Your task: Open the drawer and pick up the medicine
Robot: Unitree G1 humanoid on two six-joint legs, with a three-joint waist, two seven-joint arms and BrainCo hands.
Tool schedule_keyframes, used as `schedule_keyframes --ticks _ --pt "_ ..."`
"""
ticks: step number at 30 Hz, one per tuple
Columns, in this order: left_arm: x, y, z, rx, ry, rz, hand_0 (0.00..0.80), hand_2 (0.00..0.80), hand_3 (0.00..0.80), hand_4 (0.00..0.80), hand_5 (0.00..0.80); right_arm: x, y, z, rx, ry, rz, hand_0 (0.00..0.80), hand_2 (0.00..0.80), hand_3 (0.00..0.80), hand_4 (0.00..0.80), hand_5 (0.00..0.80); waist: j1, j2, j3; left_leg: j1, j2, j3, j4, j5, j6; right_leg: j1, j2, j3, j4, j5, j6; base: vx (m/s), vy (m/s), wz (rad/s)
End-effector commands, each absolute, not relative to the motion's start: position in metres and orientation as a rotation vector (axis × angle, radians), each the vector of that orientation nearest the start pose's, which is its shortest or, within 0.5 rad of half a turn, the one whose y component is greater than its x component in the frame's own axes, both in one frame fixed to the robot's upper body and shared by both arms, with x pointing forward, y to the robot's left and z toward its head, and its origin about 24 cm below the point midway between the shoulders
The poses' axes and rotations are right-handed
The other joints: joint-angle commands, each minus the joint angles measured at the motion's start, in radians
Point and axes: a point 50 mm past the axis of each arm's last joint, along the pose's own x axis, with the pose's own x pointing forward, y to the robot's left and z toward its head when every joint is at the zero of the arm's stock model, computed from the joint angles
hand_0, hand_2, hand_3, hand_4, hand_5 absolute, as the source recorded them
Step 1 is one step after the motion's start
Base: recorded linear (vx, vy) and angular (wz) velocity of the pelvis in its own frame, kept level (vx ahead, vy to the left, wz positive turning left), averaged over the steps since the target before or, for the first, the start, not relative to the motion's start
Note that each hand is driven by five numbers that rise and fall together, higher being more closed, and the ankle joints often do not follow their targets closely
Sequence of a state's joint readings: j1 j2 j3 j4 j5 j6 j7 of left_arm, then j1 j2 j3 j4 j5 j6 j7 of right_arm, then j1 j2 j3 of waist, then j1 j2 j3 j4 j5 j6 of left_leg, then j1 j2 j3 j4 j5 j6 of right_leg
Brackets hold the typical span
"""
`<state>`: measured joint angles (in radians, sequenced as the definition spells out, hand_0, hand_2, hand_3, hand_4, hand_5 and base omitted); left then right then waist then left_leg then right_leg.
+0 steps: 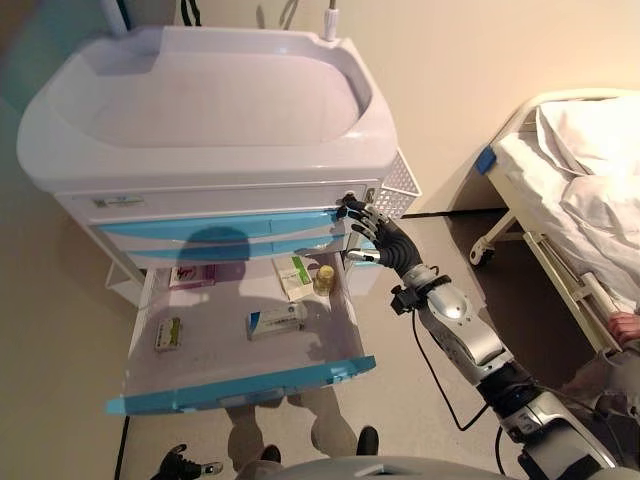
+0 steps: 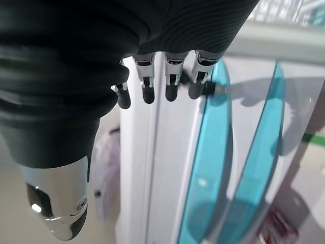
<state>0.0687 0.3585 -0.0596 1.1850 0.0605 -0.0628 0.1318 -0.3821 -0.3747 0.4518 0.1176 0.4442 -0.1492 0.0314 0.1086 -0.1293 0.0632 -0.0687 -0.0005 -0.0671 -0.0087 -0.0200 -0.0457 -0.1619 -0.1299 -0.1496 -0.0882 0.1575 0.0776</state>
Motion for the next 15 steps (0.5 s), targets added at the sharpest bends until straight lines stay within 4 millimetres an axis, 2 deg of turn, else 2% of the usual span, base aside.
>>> schedule_keyframes --ticks 1,3,6,15 --pt "0.106 0.316 -0.126 0.544 1.081 0.314 0.0 0.0 0.0 0.0 0.0 0.302 -0.075 0.161 0.036 -0.463 0.579 0.0 0.0 0.0 0.0 0.0 0.036 -0.014 0.108 -0.187 -0.063 -0.069 0.138 0.025 0.042 -0.017 -0.029 -0.009 0.173 -0.113 0.062 -0.307 -0.015 0.21" --pt "0.117 0.318 -0.121 0.556 1.047 0.324 0.0 0.0 0.0 0.0 0.0 0.304 -0.069 0.172 0.029 -0.501 0.593 0.0 0.0 0.0 0.0 0.0 0.039 -0.008 0.147 -0.268 -0.077 -0.08 0.215 0.011 0.042 -0.088 -0.039 -0.011 0.237 -0.126 0.052 -0.257 -0.008 0.22" --pt "0.123 0.322 -0.117 0.556 1.032 0.353 0.0 0.0 0.0 0.0 0.0 0.306 -0.063 0.18 0.031 -0.527 0.605 0.0 0.0 0.0 0.0 0.0 0.045 -0.004 0.155 -0.345 -0.089 -0.099 0.276 0.003 0.043 -0.159 -0.037 -0.026 0.303 -0.146 0.044 -0.129 -0.005 0.27" --pt "0.136 0.33 -0.108 0.575 0.986 0.382 0.0 0.0 0.0 0.0 0.0 0.299 -0.051 0.186 0.033 -0.558 0.681 0.0 0.0 0.0 0.0 0.0 0.06 0.001 0.172 -0.476 -0.1 -0.147 0.368 -0.002 0.039 -0.283 -0.04 -0.064 0.446 -0.207 0.027 -0.081 -0.03 0.18"
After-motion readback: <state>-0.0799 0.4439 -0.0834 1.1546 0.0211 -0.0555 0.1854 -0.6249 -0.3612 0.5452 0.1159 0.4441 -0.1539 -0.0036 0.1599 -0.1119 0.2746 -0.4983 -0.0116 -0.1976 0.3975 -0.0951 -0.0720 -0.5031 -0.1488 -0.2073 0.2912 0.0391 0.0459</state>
